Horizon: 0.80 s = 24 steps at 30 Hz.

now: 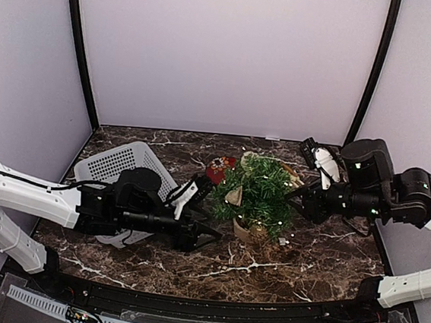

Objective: Decorate the small christmas tree

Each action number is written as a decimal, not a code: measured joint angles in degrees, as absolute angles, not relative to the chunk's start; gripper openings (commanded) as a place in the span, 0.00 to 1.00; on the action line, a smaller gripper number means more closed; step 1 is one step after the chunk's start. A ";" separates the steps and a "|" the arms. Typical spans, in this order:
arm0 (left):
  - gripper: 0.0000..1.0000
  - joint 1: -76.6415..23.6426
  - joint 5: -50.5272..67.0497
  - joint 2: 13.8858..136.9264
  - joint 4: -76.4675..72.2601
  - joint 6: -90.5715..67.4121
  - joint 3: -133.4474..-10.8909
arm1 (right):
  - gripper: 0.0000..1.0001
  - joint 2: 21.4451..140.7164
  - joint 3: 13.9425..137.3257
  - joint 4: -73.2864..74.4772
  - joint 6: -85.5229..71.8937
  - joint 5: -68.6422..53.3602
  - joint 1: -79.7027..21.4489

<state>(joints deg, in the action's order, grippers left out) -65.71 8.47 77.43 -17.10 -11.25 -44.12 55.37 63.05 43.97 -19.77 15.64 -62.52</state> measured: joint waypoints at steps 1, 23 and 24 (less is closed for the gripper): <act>0.63 -65.54 8.01 77.14 -17.26 -11.97 -43.62 | 0.36 55.29 63.00 43.66 -20.08 15.62 -62.15; 0.42 -54.19 9.19 90.83 -28.84 -29.36 -43.64 | 0.43 54.39 60.90 39.79 -19.77 2.83 -38.83; 0.41 -54.02 9.32 91.33 -29.12 -29.52 -43.92 | 0.43 54.39 60.73 39.83 -19.79 2.44 -38.06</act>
